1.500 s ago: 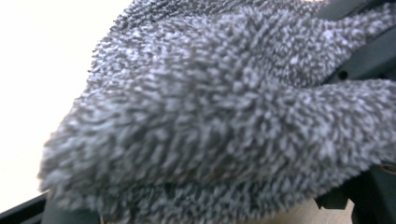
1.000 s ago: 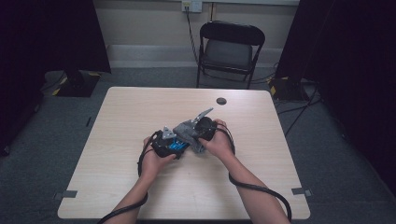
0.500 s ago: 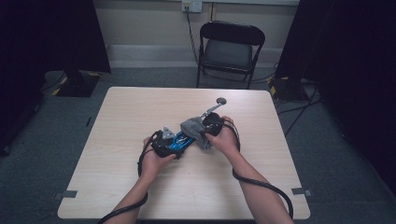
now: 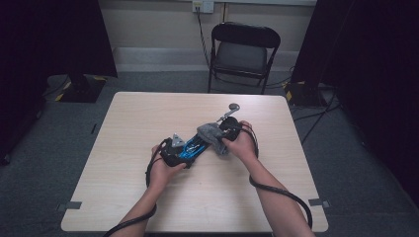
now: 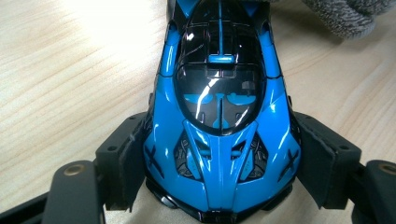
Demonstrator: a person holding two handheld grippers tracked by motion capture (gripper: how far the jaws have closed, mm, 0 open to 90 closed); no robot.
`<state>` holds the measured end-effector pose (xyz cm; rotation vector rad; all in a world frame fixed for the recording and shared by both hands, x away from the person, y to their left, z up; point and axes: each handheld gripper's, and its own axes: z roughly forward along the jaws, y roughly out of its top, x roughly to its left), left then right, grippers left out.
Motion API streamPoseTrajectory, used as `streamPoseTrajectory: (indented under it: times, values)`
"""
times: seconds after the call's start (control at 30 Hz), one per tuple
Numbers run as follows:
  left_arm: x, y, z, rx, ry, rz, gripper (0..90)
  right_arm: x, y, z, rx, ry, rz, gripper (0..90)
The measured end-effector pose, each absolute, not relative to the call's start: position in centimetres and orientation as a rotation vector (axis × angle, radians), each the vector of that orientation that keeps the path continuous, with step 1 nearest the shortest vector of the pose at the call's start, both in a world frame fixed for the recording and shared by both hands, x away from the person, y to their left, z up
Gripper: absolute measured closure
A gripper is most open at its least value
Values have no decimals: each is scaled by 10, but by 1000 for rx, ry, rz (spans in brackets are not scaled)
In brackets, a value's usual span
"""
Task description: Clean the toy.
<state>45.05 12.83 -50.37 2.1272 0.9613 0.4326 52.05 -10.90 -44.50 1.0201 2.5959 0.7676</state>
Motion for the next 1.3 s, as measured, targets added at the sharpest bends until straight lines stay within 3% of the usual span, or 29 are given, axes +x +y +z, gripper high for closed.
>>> streamPoseTrajectory:
  times: [0.77,1.0,1.3]
  values:
    - [449,129,-503,2128,977,428,249,523,-150,-442,1102,2536,708,798]
    - [446,134,-503,2112,981,390,197,518,-172,-432,1136,2500,719,798]
    - [436,144,-489,2102,960,391,193,509,-187,-424,1147,2467,769,798]
